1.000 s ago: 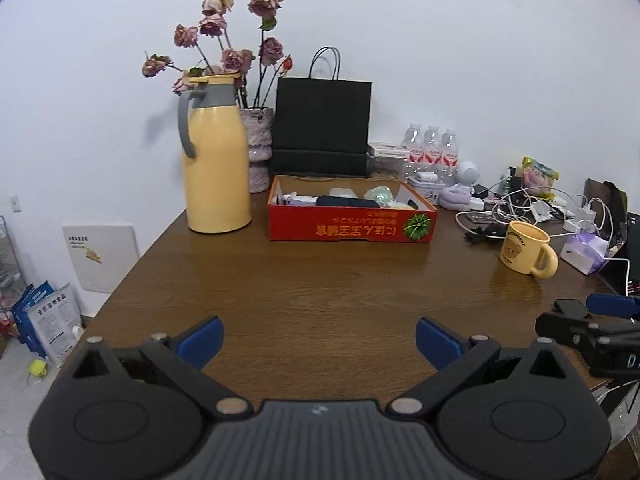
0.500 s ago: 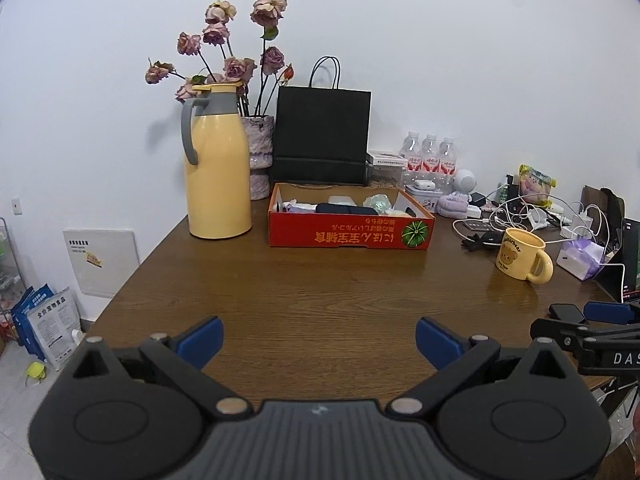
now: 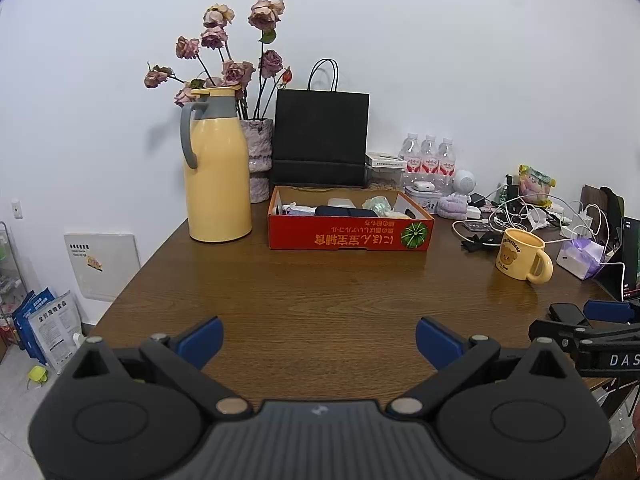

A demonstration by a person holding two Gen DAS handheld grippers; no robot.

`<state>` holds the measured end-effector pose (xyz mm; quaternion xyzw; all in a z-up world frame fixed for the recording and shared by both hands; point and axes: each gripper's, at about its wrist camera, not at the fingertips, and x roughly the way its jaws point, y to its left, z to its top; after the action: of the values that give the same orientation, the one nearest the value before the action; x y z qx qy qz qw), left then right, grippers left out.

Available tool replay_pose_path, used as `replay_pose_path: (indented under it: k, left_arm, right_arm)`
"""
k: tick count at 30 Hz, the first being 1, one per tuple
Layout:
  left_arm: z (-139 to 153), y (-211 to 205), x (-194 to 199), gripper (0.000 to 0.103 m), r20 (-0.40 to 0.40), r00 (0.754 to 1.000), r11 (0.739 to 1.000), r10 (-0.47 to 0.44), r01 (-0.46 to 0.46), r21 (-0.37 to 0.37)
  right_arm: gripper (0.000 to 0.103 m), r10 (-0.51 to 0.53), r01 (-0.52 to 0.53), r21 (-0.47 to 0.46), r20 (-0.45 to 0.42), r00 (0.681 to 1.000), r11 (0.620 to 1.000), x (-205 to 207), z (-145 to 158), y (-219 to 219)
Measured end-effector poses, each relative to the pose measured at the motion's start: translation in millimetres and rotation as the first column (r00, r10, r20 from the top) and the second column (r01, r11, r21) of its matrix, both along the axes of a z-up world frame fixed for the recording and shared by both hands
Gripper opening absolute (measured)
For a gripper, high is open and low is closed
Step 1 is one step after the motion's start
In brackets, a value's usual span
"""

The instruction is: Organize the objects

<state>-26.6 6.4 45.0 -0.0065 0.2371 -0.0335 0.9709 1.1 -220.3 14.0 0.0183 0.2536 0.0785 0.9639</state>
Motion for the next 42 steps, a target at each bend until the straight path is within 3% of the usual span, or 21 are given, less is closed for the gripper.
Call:
replay_pose_path:
  k: [37, 42]
  left_arm:
    - [-4.8, 1.3, 2.2, 0.103, -0.012, 1.0, 1.0, -0.006, 0.006, 0.003]
    - [-7.5, -0.2, 4.9, 0.103, -0.027, 1.0, 1.0, 0.004, -0.004, 0.03]
  right_arm:
    - [0.103, -0.012, 0.012, -0.013, 0.0, 1.0, 1.0, 0.0, -1.8, 2.5]
    - [0.103, -0.022, 0.021, -0.039, -0.017, 1.0, 0.999, 1.6, -2.9, 4.6]
